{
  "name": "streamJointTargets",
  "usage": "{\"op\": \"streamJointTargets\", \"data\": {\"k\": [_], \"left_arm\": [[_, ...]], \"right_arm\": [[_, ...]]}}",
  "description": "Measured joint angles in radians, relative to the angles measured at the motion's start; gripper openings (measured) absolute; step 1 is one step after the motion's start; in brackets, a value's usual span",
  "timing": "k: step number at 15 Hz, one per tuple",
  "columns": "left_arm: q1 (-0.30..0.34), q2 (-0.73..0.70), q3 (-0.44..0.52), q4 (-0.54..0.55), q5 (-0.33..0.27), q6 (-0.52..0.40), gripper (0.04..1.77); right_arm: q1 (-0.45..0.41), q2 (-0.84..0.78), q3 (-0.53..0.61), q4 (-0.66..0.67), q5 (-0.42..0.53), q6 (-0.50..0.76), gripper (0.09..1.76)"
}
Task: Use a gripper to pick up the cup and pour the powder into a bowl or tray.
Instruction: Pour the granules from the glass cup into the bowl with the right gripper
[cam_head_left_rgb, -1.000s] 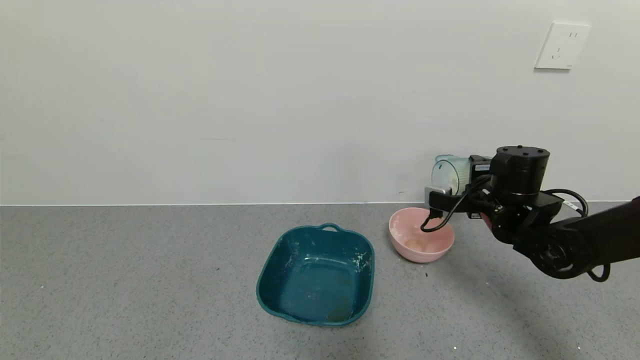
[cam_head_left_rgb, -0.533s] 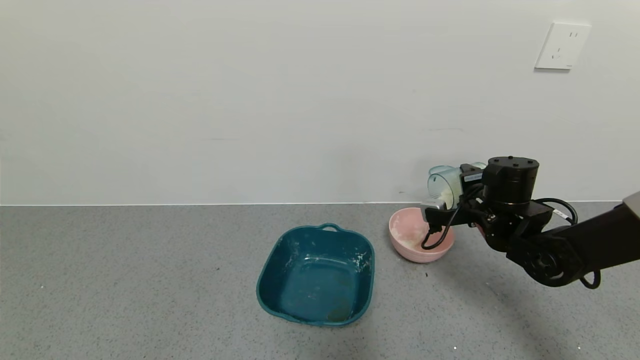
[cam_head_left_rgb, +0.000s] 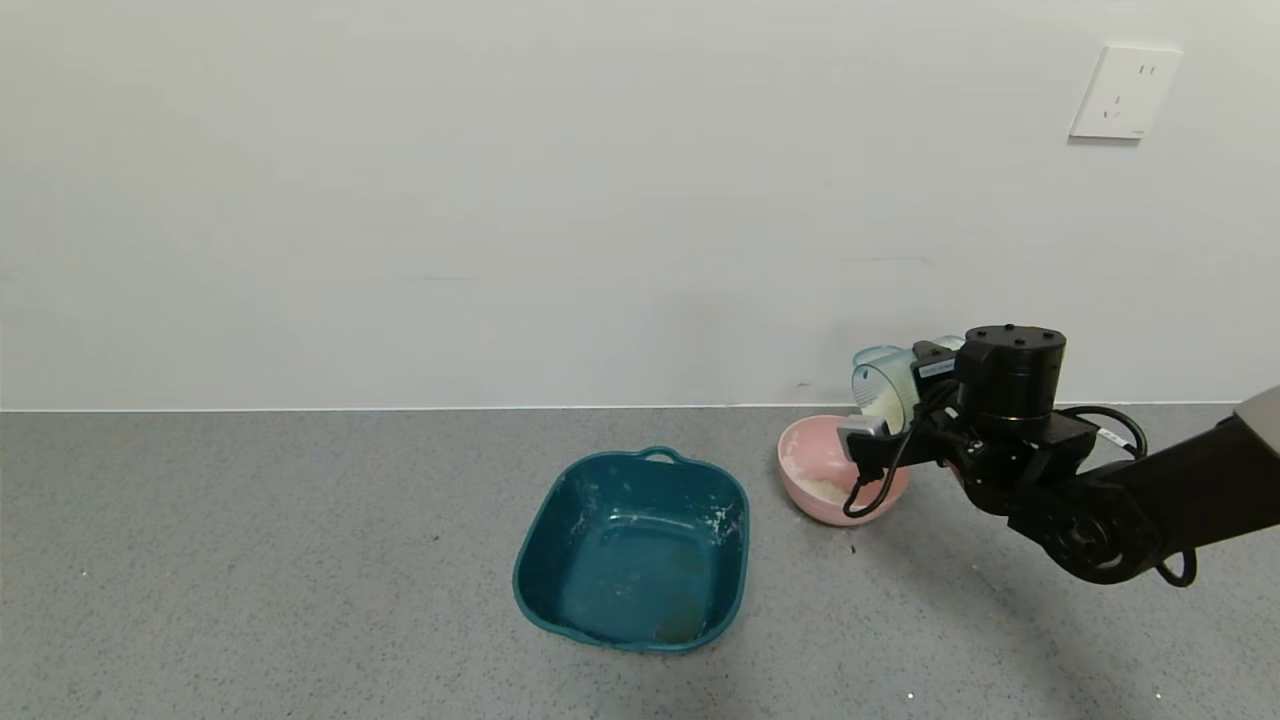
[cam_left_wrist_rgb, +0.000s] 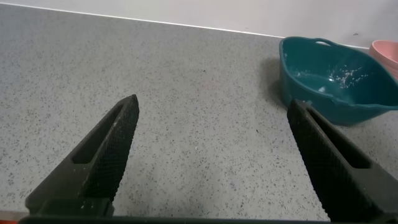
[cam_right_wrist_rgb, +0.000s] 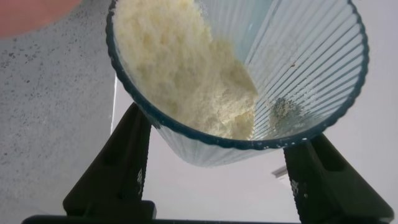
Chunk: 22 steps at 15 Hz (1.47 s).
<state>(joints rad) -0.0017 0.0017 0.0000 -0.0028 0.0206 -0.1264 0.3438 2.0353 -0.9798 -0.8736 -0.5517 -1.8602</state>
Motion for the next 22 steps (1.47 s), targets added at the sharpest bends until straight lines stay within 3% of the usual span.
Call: {"op": "streamJointTargets", "data": {"k": [8, 22], "left_arm": [[0.000, 0.000, 0.000, 0.000, 0.000, 0.000, 1.72], [0.000, 0.000, 0.000, 0.000, 0.000, 0.000, 1.72]], "right_arm": [[0.006, 0.006, 0.014, 0.007, -0.001, -0.071, 1.30], [0.042, 0.000, 0.026, -0.023, -0.139, -0.080, 1.30]]}}
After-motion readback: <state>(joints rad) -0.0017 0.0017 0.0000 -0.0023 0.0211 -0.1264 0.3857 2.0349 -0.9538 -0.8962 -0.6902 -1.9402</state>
